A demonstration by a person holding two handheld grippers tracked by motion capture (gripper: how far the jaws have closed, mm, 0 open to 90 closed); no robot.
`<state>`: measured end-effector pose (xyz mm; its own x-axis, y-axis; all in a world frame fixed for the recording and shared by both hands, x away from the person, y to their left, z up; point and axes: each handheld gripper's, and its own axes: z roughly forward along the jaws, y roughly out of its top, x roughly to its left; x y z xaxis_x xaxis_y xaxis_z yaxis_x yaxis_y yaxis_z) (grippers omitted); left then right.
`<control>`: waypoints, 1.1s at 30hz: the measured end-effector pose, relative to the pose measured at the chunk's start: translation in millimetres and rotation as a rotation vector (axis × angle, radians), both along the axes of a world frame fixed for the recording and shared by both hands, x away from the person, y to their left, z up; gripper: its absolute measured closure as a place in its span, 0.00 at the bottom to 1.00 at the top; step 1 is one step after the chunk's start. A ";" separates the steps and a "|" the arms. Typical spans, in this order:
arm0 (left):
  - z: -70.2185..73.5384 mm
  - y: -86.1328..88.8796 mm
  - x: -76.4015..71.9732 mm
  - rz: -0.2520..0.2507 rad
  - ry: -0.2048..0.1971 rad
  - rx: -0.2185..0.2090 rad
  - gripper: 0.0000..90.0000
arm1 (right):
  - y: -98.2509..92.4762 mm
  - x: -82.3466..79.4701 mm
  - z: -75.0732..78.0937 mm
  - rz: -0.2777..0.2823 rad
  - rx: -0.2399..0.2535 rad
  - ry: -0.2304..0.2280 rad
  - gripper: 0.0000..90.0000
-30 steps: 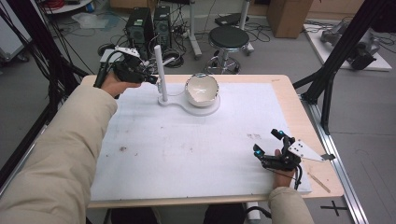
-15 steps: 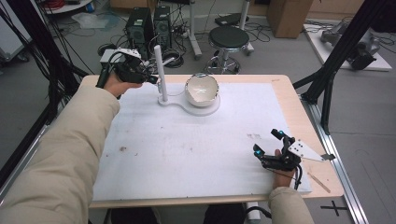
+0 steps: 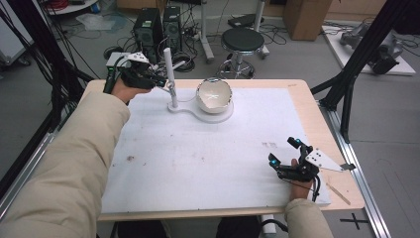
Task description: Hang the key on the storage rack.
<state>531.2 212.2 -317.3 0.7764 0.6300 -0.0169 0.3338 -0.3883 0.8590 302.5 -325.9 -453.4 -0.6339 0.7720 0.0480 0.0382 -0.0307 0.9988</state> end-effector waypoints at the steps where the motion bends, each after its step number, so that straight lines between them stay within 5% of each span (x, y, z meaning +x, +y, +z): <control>1: -0.1 1.9 0.0 0.015 0.002 0.010 0.75 | 0.0 -0.1 0.0 -0.001 0.002 0.004 0.01; 5: 6.1 13.0 -3.6 0.056 0.011 -0.028 0.56 | 0.3 -0.4 0.1 0.000 0.000 0.006 0.01; 14: 25.3 44.9 -51.1 0.096 -0.117 -0.149 0.04 | 0.7 0.1 0.2 0.001 -0.001 0.006 0.01; 19: 30.4 54.7 -91.6 0.049 -0.212 -0.155 0.02 | -0.1 0.8 0.2 -0.001 -0.002 0.006 0.01; 24: 20.5 59.5 -140.0 -0.010 -0.278 -0.171 0.02 | 0.5 0.1 0.2 0.002 -0.001 0.011 0.01; 28: -3.3 65.7 -173.8 -0.014 -0.303 -0.221 0.02 | 1.0 -0.2 0.2 -0.001 -0.005 0.006 0.01; 33: -45.2 73.8 -205.5 0.040 -0.313 -0.272 0.02 | 1.2 -0.3 0.3 0.000 -0.010 0.003 0.01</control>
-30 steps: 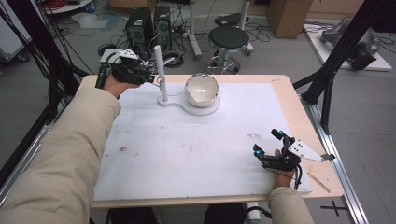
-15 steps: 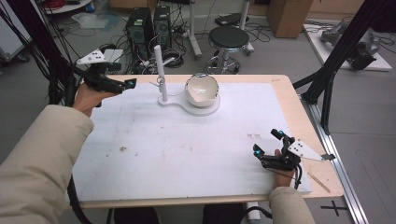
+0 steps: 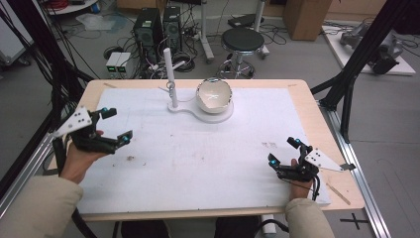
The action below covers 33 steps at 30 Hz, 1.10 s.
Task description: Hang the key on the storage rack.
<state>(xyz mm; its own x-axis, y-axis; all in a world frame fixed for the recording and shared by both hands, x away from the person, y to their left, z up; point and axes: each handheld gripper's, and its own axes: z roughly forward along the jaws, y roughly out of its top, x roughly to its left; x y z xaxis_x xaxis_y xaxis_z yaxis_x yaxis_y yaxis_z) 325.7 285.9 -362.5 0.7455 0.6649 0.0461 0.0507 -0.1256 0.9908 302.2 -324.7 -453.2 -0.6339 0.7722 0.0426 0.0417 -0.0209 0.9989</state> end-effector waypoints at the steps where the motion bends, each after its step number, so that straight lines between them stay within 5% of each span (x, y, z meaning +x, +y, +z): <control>1: -9.6 1.3 -6.9 0.009 -0.002 -0.019 0.02 | 0.1 0.1 0.0 -0.001 -0.003 -0.003 0.01; 6: -42.7 3.5 -32.7 0.061 -0.053 -0.063 0.02 | -0.1 0.3 0.0 0.000 -0.002 -0.005 0.01; 13: -76.7 5.8 -50.4 0.113 -0.068 -0.125 0.02 | 0.3 -0.5 -0.1 -0.002 -0.003 -0.007 0.01; 18: -82.0 3.5 -54.2 0.117 -0.093 -0.109 0.02 | 0.3 -0.2 0.0 -0.004 -0.006 -0.013 0.01; 24: -91.5 6.7 -57.7 0.135 -0.122 -0.154 0.02 | 0.9 -1.0 -0.1 -0.004 -0.008 -0.006 0.01; 33: -91.5 6.4 -55.9 0.154 -0.096 -0.154 0.02 | 1.0 -0.4 0.0 -0.005 -0.013 -0.008 0.01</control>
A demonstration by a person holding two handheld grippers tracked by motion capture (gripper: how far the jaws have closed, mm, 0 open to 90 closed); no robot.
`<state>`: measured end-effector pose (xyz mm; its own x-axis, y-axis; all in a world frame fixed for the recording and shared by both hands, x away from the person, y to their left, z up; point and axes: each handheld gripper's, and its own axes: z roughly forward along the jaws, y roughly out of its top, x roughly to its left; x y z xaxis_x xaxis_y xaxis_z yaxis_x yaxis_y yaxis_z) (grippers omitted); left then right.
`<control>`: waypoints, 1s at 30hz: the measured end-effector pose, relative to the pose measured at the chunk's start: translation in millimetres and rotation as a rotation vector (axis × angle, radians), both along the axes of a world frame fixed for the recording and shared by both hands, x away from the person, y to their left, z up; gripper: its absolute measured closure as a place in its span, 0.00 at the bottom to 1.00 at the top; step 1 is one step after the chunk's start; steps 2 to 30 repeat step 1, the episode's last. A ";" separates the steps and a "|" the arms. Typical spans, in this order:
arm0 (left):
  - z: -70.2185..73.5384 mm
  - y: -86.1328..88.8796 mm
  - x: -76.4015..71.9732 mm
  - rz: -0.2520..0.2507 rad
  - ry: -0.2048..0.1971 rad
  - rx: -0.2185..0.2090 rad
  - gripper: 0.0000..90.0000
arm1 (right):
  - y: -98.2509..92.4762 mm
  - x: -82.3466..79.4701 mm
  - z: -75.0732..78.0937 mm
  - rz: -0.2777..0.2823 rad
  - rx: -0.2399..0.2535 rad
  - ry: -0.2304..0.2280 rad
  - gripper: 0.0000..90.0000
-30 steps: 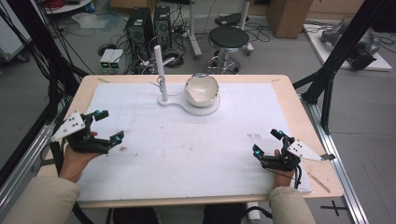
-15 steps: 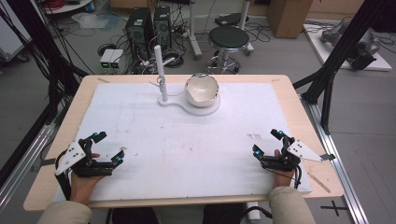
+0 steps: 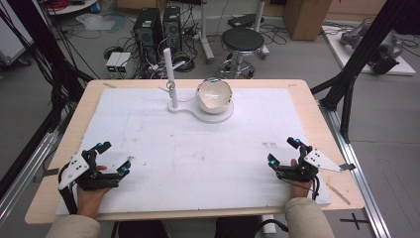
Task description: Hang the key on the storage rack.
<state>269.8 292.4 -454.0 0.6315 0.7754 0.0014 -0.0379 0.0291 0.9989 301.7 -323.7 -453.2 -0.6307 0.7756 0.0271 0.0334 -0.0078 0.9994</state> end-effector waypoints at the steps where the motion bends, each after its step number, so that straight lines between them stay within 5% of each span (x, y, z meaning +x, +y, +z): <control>1: 0.0 -0.2 0.2 0.001 0.000 0.001 0.02 | 0.2 0.0 0.0 -0.001 0.000 -0.002 0.01; 30: 0.0 -0.2 0.2 0.001 0.000 0.001 0.02 | 0.2 0.0 0.0 -0.001 0.000 -0.002 0.01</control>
